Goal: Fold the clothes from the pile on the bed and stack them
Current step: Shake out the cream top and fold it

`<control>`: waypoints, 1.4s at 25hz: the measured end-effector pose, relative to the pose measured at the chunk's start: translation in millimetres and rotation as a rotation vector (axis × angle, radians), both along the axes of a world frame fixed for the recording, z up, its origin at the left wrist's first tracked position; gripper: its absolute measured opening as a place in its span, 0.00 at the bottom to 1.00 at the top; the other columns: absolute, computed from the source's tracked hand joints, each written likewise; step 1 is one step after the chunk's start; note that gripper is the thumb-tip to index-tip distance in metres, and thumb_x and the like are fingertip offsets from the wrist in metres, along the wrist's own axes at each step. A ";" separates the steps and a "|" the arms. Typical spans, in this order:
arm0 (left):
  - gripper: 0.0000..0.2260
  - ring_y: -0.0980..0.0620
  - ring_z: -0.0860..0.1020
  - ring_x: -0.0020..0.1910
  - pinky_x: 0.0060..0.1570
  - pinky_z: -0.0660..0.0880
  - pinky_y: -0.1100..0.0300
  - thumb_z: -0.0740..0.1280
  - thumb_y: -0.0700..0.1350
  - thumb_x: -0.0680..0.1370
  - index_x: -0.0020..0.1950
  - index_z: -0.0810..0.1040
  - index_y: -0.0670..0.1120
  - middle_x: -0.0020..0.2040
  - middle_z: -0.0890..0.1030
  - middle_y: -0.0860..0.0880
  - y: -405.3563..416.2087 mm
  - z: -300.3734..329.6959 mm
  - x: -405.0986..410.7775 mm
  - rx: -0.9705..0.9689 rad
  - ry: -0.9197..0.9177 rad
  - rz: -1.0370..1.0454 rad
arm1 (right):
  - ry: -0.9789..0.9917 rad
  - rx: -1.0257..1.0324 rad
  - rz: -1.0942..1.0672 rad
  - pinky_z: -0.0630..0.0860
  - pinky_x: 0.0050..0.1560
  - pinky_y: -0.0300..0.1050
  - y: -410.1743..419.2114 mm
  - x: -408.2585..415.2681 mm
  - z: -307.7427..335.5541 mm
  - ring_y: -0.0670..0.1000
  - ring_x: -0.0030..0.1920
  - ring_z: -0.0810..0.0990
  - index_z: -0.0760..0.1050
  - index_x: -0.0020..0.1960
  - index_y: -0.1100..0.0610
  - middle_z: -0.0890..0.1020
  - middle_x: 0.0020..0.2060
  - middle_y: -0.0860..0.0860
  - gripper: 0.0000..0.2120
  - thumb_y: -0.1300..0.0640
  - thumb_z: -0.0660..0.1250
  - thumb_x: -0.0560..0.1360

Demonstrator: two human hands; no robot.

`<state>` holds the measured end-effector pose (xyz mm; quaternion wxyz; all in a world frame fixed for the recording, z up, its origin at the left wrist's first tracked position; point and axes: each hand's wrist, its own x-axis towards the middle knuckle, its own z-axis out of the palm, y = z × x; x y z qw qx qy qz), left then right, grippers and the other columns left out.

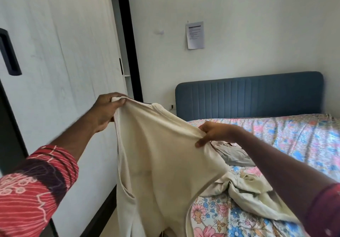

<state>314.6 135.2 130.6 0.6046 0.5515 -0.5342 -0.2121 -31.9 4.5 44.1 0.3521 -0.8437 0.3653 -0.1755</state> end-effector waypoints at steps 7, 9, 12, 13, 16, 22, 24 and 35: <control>0.08 0.48 0.71 0.39 0.42 0.68 0.54 0.69 0.45 0.82 0.46 0.83 0.43 0.37 0.75 0.45 6.9 2.7 49.7 -0.022 -0.423 0.226 | -0.463 0.360 0.235 0.83 0.45 0.49 3.3 -2.1 14.6 0.54 0.43 0.85 0.84 0.49 0.60 0.85 0.46 0.57 0.12 0.59 0.80 0.68; 0.07 0.47 0.73 0.39 0.41 0.69 0.52 0.68 0.44 0.82 0.49 0.82 0.42 0.39 0.76 0.44 12.1 7.1 49.6 -0.047 -0.363 0.178 | 0.050 0.374 0.243 0.81 0.48 0.53 13.8 -4.7 10.6 0.52 0.44 0.84 0.84 0.48 0.55 0.85 0.45 0.54 0.17 0.49 0.83 0.63; 0.07 0.51 0.77 0.40 0.41 0.76 0.54 0.67 0.43 0.83 0.50 0.84 0.44 0.43 0.80 0.46 17.4 8.2 40.9 0.002 -0.279 0.097 | 0.582 0.195 0.140 0.73 0.62 0.61 27.6 4.5 7.8 0.45 0.50 0.85 0.82 0.51 0.49 0.87 0.44 0.41 0.16 0.44 0.80 0.69; 0.07 0.51 0.78 0.40 0.41 0.77 0.55 0.67 0.41 0.83 0.50 0.84 0.44 0.44 0.80 0.46 18.0 6.5 39.2 0.027 -0.259 0.087 | 0.588 0.142 0.097 0.72 0.64 0.62 30.1 5.2 10.5 0.45 0.51 0.85 0.81 0.52 0.47 0.87 0.44 0.40 0.13 0.45 0.79 0.72; 0.06 0.49 0.77 0.43 0.42 0.77 0.54 0.67 0.38 0.82 0.50 0.84 0.42 0.44 0.79 0.45 20.4 2.4 43.0 0.166 -0.214 0.089 | 0.092 -0.044 -0.104 0.80 0.57 0.61 19.2 -1.4 15.2 0.51 0.48 0.87 0.80 0.53 0.52 0.87 0.44 0.48 0.13 0.53 0.80 0.72; 0.10 0.49 0.72 0.37 0.39 0.71 0.56 0.64 0.41 0.83 0.44 0.78 0.39 0.40 0.73 0.43 14.6 -8.1 49.3 0.339 -0.204 -0.044 | -0.208 -0.277 -0.232 0.80 0.46 0.50 -0.6 2.5 47.4 0.54 0.45 0.83 0.76 0.58 0.52 0.83 0.44 0.51 0.12 0.62 0.73 0.78; 0.11 0.51 0.75 0.39 0.38 0.70 0.58 0.71 0.46 0.81 0.46 0.82 0.38 0.40 0.78 0.45 12.4 -5.7 45.5 0.263 -0.277 -0.031 | 0.184 -0.592 -0.414 0.75 0.46 0.48 -6.2 4.8 67.1 0.58 0.48 0.81 0.77 0.44 0.50 0.79 0.40 0.50 0.06 0.55 0.69 0.81; 0.10 0.48 0.85 0.43 0.45 0.84 0.54 0.64 0.40 0.83 0.58 0.84 0.40 0.50 0.86 0.43 -10.7 40.1 -27.0 -0.257 0.289 0.263 | -0.412 -0.915 -0.635 0.70 0.69 0.56 26.2 35.7 115.5 0.64 0.65 0.77 0.61 0.81 0.60 0.82 0.62 0.61 0.28 0.59 0.59 0.82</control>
